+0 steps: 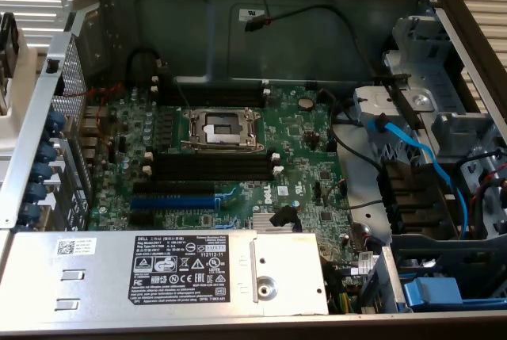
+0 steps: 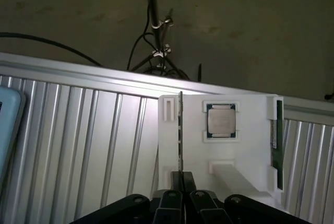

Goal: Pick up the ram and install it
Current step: 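Pick up the ram and move it above insertion slot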

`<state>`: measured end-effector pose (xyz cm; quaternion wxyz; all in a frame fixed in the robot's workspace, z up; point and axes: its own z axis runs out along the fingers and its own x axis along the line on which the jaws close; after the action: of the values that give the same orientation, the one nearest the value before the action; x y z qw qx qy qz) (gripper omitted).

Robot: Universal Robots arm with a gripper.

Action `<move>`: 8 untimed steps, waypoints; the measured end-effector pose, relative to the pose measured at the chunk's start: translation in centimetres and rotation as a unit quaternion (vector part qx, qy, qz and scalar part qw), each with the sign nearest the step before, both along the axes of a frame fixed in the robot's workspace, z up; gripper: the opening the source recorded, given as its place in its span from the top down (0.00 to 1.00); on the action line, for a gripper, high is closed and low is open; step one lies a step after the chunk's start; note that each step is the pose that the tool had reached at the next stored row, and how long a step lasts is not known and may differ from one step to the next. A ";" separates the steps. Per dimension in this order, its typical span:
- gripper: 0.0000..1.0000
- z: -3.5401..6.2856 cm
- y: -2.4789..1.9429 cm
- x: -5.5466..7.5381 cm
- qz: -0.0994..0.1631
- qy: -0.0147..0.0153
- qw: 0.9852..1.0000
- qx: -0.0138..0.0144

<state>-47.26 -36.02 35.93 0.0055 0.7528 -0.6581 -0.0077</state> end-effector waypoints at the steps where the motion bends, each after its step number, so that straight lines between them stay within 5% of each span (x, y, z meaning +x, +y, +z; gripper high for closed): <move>1: 0.88 0.48 -0.06 0.0 0.000 0.000 1.000 0.000; 8: 0.88 4.08 -1.22 0.0 -0.001 0.003 1.000 0.000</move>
<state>-47.23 -37.24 40.01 0.0075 0.7520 -0.6591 -0.0100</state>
